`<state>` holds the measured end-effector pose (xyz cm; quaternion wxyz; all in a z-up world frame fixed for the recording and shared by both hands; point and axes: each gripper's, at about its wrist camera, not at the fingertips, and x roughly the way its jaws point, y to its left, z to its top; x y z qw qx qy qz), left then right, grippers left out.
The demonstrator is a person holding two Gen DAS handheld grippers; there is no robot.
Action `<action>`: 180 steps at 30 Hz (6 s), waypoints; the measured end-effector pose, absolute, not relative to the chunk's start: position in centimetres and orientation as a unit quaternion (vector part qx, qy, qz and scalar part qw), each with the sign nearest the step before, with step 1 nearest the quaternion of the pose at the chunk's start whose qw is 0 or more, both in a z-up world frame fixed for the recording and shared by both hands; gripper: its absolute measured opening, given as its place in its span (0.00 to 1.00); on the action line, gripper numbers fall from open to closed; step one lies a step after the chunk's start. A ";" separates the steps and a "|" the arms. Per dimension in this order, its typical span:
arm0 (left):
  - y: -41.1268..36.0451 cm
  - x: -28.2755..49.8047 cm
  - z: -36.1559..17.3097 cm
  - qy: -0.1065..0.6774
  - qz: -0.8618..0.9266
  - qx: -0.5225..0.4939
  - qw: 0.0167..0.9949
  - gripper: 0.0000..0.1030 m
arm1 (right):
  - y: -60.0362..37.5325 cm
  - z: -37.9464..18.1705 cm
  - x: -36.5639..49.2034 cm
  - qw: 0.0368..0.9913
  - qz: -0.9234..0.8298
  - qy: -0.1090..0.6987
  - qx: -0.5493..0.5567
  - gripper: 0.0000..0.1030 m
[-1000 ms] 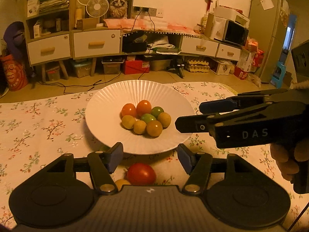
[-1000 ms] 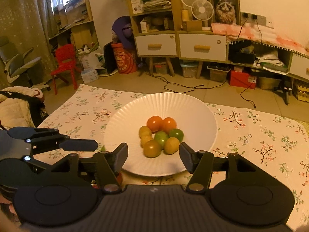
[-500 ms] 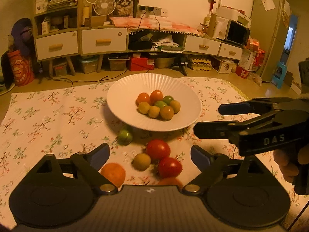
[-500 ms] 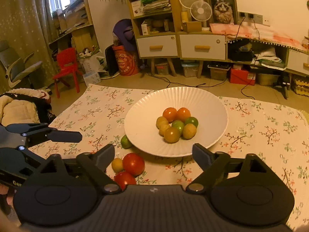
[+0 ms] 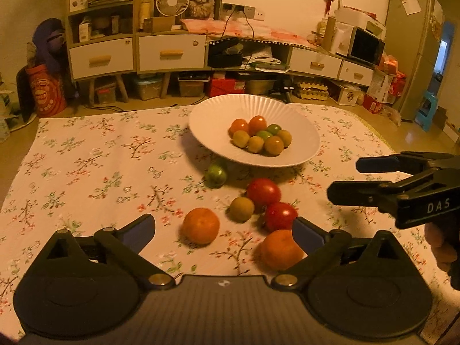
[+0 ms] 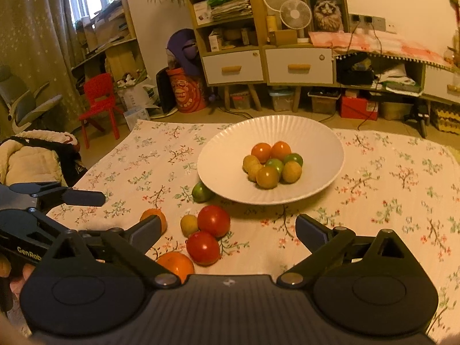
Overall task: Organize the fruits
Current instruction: 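Withdraw both grippers from the plate back over the remaining fruits, then grasp an orange with the left gripper while the right gripper grasps another orange, then carry both held oranges over the white plate and lower them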
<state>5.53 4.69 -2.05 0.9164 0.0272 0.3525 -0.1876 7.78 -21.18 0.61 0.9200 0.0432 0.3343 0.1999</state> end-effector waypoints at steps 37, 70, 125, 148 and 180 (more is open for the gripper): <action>6.9 5.5 -7.7 0.355 -0.138 0.058 0.923 1.00 | -17.0 -4.0 4.1 0.904 0.229 0.360 -0.038 0.97; 4.0 7.2 -7.1 0.338 -0.165 0.054 0.925 0.72 | -14.2 -4.3 3.7 0.913 0.242 0.321 -0.073 0.52; 2.0 7.7 -2.6 0.335 -0.169 0.011 0.927 0.41 | -20.2 -0.3 7.4 0.941 0.173 0.290 0.004 0.36; -4.0 17.2 -2.1 0.318 -0.196 0.021 0.927 0.41 | -23.9 -0.9 16.6 0.947 0.144 0.286 0.009 0.36; -5.7 23.7 -3.5 0.343 -0.240 0.073 0.905 0.41 | -23.7 -1.7 21.4 0.935 0.182 0.303 -0.038 0.36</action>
